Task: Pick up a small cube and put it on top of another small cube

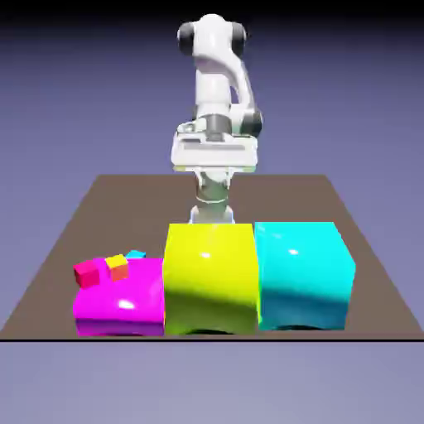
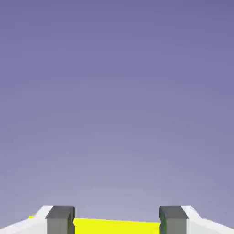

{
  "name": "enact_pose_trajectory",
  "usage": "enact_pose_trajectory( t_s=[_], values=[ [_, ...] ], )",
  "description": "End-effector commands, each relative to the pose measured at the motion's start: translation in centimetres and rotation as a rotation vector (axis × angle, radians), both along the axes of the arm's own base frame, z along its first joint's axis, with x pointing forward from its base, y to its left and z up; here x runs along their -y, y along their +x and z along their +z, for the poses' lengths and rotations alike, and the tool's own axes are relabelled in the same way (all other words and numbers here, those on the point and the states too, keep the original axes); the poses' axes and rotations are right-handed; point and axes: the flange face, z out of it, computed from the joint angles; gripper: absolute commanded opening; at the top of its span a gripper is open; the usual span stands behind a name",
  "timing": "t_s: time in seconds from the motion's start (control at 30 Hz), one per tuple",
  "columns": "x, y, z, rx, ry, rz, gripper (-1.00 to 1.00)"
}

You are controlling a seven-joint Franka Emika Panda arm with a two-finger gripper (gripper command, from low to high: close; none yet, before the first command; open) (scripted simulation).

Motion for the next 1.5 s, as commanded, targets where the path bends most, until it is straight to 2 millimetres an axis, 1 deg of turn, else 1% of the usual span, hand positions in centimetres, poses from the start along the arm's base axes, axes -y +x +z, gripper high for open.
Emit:
enact_pose_trajectory(
  t_s=[0.0,0.1,0.2,0.3,0.43,0.53,0.67,0.83,0.97,1.1,1.13,1.3,1.37,1.47],
  values=[
    [1.6,0.7,-0.4,-0.043,0.039,-0.064,0.0],
    [6.4,2.4,-1.8,-0.165,0.169,-0.25,0.0],
    [11.1,3.4,-3.4,-0.275,0.315,-0.426,0.0],
    [15.8,3.8,-5.1,-0.371,0.479,-0.588,0.0],
    [21.6,3.7,-7.4,-0.48,0.722,-0.779,0.0],
    [25.5,2.3,-11.4,-0.592,0.922,-0.897,0.0],
    [30.0,-0.2,-16.4,-0.709,1.196,-1.032,0.0],
    [35.1,-4.0,-22.0,-0.795,1.542,-1.163,0.0],
    [38.8,-7.6,-25.8,-0.811,1.812,-1.232,0.0],
    [41.3,-11.9,-29.7,-0.802,2.02,-1.296,0.0],
    [41.6,-12.9,-30.5,-0.798,2.05,-1.312,0.0],
    [40.0,-15.7,-32.2,-0.828,1.973,-1.412,0.0],
    [39.4,-16.6,-32.3,-0.838,1.926,-1.446,0.0],
    [37.8,-17.5,-32.1,-0.861,1.824,-1.481,0.0]
  ],
)
